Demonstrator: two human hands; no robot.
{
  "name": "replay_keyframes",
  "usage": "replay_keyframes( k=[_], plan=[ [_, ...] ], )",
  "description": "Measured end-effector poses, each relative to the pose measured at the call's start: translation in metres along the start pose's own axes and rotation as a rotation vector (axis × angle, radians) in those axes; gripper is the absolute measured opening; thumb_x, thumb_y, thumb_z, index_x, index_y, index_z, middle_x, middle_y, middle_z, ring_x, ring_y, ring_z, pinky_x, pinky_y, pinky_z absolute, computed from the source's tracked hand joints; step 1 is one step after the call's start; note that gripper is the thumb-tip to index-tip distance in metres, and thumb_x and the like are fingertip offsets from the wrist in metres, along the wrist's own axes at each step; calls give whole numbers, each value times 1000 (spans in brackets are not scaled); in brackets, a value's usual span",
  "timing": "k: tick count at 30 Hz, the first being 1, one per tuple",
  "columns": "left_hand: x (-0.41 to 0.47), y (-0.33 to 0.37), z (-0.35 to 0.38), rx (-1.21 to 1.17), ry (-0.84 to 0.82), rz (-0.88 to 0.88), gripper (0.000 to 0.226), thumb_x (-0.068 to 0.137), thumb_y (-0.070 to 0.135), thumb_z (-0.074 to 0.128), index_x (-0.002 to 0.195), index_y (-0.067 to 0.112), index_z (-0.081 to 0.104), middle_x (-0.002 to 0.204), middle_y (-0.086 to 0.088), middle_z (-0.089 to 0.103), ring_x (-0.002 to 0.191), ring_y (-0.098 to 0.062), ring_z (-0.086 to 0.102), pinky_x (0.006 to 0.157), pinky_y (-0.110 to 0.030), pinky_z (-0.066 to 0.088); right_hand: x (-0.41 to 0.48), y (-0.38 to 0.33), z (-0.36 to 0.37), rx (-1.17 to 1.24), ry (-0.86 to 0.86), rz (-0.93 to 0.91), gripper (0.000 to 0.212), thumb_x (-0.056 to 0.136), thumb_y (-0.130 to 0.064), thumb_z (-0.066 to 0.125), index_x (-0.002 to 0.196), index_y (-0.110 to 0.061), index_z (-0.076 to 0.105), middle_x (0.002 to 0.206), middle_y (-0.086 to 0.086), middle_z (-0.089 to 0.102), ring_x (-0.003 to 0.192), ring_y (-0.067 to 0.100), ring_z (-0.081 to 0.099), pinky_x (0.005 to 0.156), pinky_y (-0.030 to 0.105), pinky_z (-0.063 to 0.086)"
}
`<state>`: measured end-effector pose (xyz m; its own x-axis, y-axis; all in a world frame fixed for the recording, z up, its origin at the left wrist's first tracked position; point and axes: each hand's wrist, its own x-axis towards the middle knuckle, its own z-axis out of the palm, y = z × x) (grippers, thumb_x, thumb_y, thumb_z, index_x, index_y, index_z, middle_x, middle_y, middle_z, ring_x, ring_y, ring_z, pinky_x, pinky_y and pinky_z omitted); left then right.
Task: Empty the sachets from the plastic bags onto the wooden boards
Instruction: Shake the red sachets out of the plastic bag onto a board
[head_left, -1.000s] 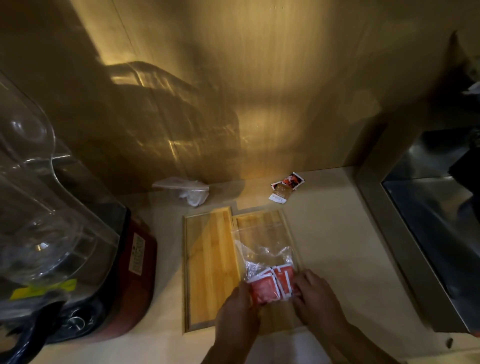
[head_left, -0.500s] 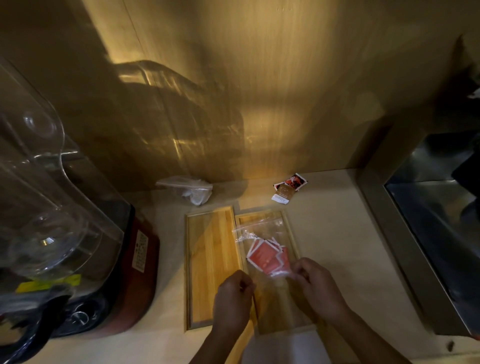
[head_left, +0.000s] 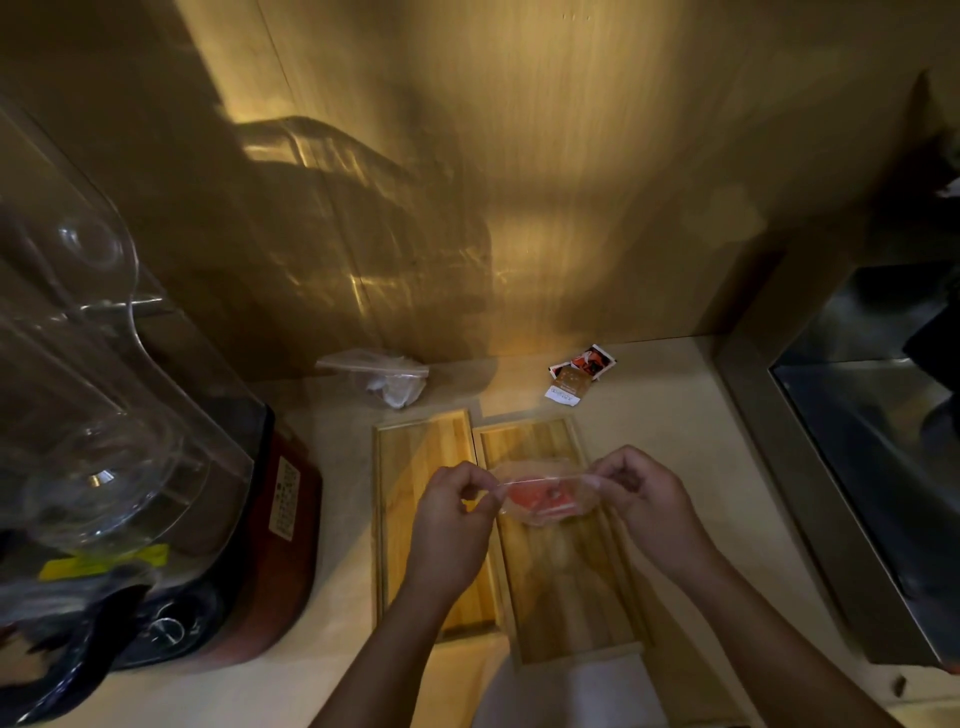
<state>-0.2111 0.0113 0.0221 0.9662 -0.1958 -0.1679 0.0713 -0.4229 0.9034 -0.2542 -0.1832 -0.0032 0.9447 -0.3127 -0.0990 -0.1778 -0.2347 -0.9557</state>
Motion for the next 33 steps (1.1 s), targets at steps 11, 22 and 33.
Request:
replay_keyframes(
  k=[11, 22, 33],
  plan=[
    [-7, -4, 0, -164, -178, -35, 16, 94, 18, 45, 81, 13, 52, 81, 3, 59, 85, -12, 58, 79, -34, 43, -4, 6, 3, 71, -81, 42, 20, 88, -16, 56, 71, -22, 47, 67, 17, 56, 68, 22, 52, 68, 37, 38],
    [9, 16, -7, -65, -105, 99, 17, 94, 23, 46, 80, 14, 50, 79, -34, 63, 74, -46, 61, 69, -56, 50, 9, -13, 2, 58, -5, -33, 25, 89, -19, 54, 68, -31, 50, 60, -4, 70, 54, 10, 64, 56, 31, 48],
    [23, 25, 1, -85, -171, 55, 24, 95, 24, 47, 72, 19, 47, 47, 1, 60, 51, -24, 67, 62, -55, 57, 16, -22, -7, -14, 87, 17, 19, 88, -22, 56, 73, -18, 47, 42, -4, 56, 41, 16, 49, 48, 33, 41]
  ],
)
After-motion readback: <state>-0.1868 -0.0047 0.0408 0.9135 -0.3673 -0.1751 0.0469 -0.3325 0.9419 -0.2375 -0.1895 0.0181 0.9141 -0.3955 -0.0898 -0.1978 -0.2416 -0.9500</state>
